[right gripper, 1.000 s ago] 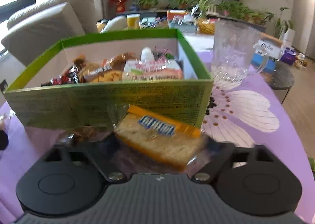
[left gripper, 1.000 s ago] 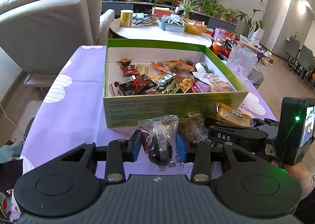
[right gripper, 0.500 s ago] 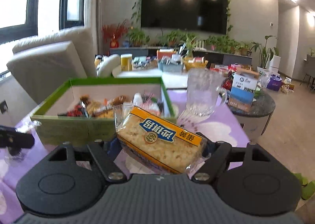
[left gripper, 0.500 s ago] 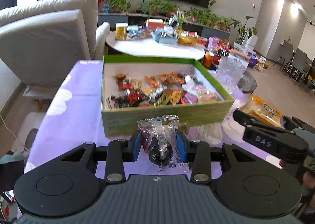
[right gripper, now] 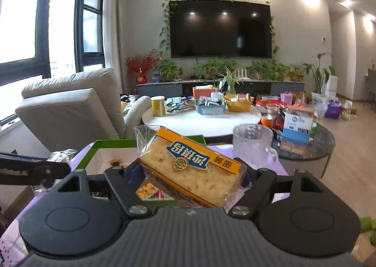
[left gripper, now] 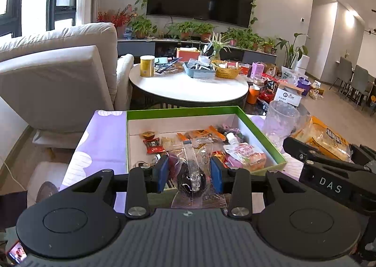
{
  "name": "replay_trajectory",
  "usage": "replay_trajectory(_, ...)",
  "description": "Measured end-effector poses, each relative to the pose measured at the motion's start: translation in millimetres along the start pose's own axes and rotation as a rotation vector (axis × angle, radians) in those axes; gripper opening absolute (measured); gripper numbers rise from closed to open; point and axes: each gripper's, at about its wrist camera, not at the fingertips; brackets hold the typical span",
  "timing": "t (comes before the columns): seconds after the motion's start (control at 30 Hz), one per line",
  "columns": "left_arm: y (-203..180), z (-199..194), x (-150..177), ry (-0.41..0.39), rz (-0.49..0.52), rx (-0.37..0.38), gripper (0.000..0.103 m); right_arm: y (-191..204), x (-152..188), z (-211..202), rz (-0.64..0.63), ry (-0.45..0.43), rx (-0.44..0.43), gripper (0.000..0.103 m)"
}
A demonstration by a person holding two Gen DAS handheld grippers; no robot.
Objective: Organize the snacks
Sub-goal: 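Lift both snacks over the box and release them inside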
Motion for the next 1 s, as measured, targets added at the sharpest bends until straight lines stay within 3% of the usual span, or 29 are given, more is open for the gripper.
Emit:
replay_trajectory(0.17,13.0,18.6,-1.2,0.014,-0.038,-0.019,0.035,9.4,-1.4,14.9,-0.008,-0.006,-0.017,0.047)
replay_trajectory(0.47,31.4,62.2,-11.2,-0.042,-0.079,-0.024,0.035,23.7,-2.0,44.7,-0.009,0.019,-0.034,0.047)
replay_trajectory(0.87,56.6,107.3,-14.5,0.031,-0.056,-0.027,0.036,48.3,-1.9,76.0,-0.027,0.053,-0.024,0.047)
replay_trajectory(1.0,52.0,114.9,-5.5,0.068,-0.022,-0.023,0.042,52.1,0.2,86.9,-0.018,0.083,-0.021,0.047)
Point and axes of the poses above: each gripper's, at about its wrist camera, not at the fingertips, and z roughly the way its jaws point, y to its left, x to its underside, and after that the axes turned 11 degrees about x, right-handed
